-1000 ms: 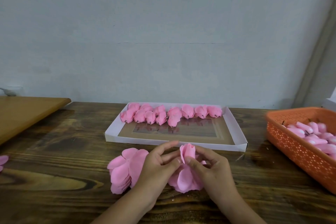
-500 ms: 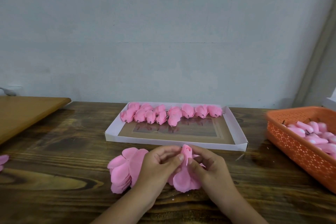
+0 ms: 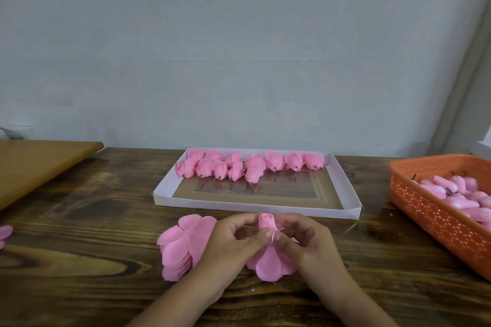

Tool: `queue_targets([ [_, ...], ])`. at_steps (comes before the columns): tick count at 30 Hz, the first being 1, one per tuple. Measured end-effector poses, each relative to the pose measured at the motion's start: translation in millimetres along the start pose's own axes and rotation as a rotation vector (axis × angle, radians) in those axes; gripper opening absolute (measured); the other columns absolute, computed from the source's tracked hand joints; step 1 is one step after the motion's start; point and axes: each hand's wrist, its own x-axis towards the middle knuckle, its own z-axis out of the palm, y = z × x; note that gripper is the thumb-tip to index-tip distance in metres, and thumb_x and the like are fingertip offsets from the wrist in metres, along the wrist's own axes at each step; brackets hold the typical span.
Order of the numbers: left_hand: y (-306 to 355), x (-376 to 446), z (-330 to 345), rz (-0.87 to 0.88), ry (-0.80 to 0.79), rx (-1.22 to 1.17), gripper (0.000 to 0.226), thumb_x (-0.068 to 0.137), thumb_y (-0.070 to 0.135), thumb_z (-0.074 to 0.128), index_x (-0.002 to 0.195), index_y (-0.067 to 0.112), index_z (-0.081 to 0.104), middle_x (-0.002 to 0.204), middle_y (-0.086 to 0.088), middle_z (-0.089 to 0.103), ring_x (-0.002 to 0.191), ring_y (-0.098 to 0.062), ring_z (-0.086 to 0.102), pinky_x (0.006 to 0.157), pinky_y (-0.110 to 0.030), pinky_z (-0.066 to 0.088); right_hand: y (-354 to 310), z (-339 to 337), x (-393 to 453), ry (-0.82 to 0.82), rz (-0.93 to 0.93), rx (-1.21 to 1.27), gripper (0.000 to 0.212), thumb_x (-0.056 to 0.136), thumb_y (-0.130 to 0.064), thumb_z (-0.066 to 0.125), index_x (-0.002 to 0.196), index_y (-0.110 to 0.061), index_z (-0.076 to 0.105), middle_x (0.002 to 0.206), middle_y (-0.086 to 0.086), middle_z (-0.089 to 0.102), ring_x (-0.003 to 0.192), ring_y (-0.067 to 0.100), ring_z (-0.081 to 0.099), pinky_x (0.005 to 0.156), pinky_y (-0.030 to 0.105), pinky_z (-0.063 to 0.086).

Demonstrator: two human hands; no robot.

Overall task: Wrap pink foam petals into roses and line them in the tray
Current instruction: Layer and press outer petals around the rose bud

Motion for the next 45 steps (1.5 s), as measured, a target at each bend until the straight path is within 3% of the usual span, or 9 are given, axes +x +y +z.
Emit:
queue_targets([
  [6, -0.6, 3.0, -0.7, -0.032, 0.099, -0.023, 0.014, 0.090, 0.014, 0.072, 0.099, 0.021, 0.080, 0.093, 0.003, 0.080, 0.089, -0.007, 0.074, 0.071, -0.015, 0.054, 2.1, -3.9, 1.3, 0.024, -0.011, 0.029, 0.037, 0.080, 0.008, 0.059, 0.097, -0.020, 0.075, 0.095, 0.001, 0.075, 0.088, 0.020, 0.068, 0.074, 0.027, 0.057],
  [9, -1.6, 7.3, -5.4, -0.049, 0.148, -0.071, 0.011, 0.093, 0.020, 0.070, 0.093, 0.019, 0.081, 0.088, -0.005, 0.078, 0.079, -0.011, 0.071, 0.069, -0.024, 0.056, 1.5, -9.1, 0.0, 0.004, -0.099, -0.208, 0.056, 0.066, 0.000, 0.047, 0.106, -0.032, 0.069, 0.105, -0.013, 0.070, 0.100, 0.009, 0.064, 0.077, 0.016, 0.050],
  [12, -3.0, 11.0, -9.4, -0.075, 0.185, -0.149, 0.011, 0.092, 0.020, 0.070, 0.090, 0.016, 0.080, 0.082, -0.011, 0.073, 0.074, -0.017, 0.065, 0.074, -0.033, 0.056, 2.4, -13.5, -2.1, -0.129, -0.236, -0.468, 0.068, 0.063, 0.000, 0.044, 0.116, -0.040, 0.059, 0.136, -0.022, 0.047, 0.134, 0.000, 0.037, 0.102, 0.010, 0.036],
  [15, -3.5, 13.0, -9.9, -0.096, 0.215, -0.201, 0.011, 0.091, 0.021, 0.072, 0.093, 0.014, 0.080, 0.092, -0.020, 0.075, 0.081, -0.024, 0.068, 0.085, -0.040, 0.058, 7.7, -14.8, -3.2, -0.253, -0.300, -0.617, 0.068, 0.067, -0.003, 0.051, 0.124, -0.040, 0.053, 0.147, -0.028, 0.026, 0.143, -0.002, 0.019, 0.111, 0.017, 0.027],
  [21, -3.1, 11.0, -8.0, -0.092, 0.181, -0.215, 0.015, 0.091, 0.023, 0.072, 0.093, 0.011, 0.080, 0.097, -0.021, 0.075, 0.090, -0.033, 0.070, 0.092, -0.042, 0.058, 10.3, -11.8, -1.2, -0.144, -0.488, -0.724, 0.052, 0.080, -0.010, 0.065, 0.122, -0.039, 0.055, 0.141, -0.036, 0.027, 0.134, -0.002, 0.031, 0.103, 0.018, 0.033],
  [27, -5.0, 10.2, -8.0, -0.096, 0.172, -0.205, 0.016, 0.089, 0.025, 0.073, 0.096, 0.013, 0.080, 0.101, -0.023, 0.075, 0.106, -0.045, 0.068, 0.100, -0.054, 0.054, 7.0, -9.0, -2.0, -0.042, -0.568, -0.735, 0.037, 0.081, -0.009, 0.076, 0.112, -0.027, 0.073, 0.129, -0.012, 0.048, 0.119, 0.006, 0.047, 0.084, 0.034, 0.055],
  [37, -3.1, 9.6, -7.0, -0.097, 0.138, -0.217, 0.016, 0.088, 0.026, 0.074, 0.094, 0.012, 0.079, 0.101, -0.019, 0.077, 0.101, -0.039, 0.073, 0.097, -0.057, 0.055, -6.1, -6.7, -0.1, -0.075, -0.757, -0.810, 0.025, 0.083, -0.013, 0.068, 0.098, -0.034, 0.070, 0.139, -0.018, 0.040, 0.115, 0.003, 0.047, 0.075, 0.026, 0.052],
  [41, -2.1, 8.8, -6.3, -0.085, 0.149, -0.192, 0.016, 0.085, 0.027, 0.075, 0.088, 0.012, 0.078, 0.097, -0.021, 0.075, 0.099, -0.042, 0.071, 0.093, -0.056, 0.056, 5.1, -4.8, -2.8, -0.067, -0.569, -0.607, 0.017, 0.085, -0.030, 0.063, 0.093, -0.042, 0.072, 0.139, -0.034, 0.037, 0.126, -0.003, 0.043, 0.086, 0.015, 0.046],
  [45, -1.5, 7.0, -3.7, -0.074, 0.154, -0.150, 0.011, 0.091, 0.020, 0.071, 0.095, 0.015, 0.080, 0.095, -0.011, 0.078, 0.095, -0.024, 0.074, 0.079, -0.034, 0.060, 5.2, 3.4, -4.8, 0.015, -0.320, -0.244, 0.016, 0.085, -0.026, 0.075, 0.086, -0.041, 0.073, 0.120, -0.022, 0.059, 0.118, 0.005, 0.057, 0.086, 0.007, 0.046],
])
